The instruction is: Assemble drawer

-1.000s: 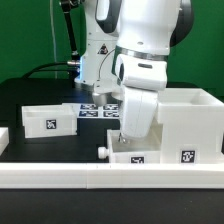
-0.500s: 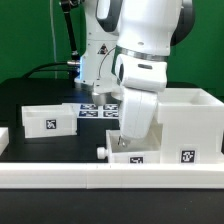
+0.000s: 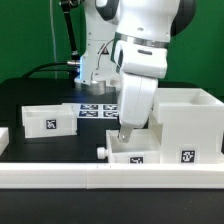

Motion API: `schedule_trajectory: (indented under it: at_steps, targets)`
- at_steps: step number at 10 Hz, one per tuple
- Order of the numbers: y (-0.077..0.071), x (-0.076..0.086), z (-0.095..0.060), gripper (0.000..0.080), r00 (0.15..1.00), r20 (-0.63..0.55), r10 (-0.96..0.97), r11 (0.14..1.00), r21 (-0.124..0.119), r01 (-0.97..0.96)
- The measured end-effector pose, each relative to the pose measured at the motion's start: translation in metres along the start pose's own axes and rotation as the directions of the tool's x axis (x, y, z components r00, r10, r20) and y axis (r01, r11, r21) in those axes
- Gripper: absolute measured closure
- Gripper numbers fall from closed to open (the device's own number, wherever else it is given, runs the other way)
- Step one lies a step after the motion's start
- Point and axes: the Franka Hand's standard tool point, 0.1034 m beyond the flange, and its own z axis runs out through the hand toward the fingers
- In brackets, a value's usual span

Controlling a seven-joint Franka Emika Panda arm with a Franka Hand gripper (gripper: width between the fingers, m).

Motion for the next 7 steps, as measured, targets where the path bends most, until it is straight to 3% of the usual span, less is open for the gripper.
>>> schedule_trajectory:
  at_steps: [4, 6, 7]
  targets:
    - [0.015, -0.051, -0.019, 0.0151, 0.997, 0.020, -0.071, 0.997, -0.012, 0.071]
    - [0.013, -0.051, -0.017, 0.0151, 0.998, 0.018, -0.067, 0.998, -0.009, 0.067]
    - [0.013, -0.061, -0.015, 0.0151, 0.996, -0.010, -0.083, 0.997, -0.003, 0.083]
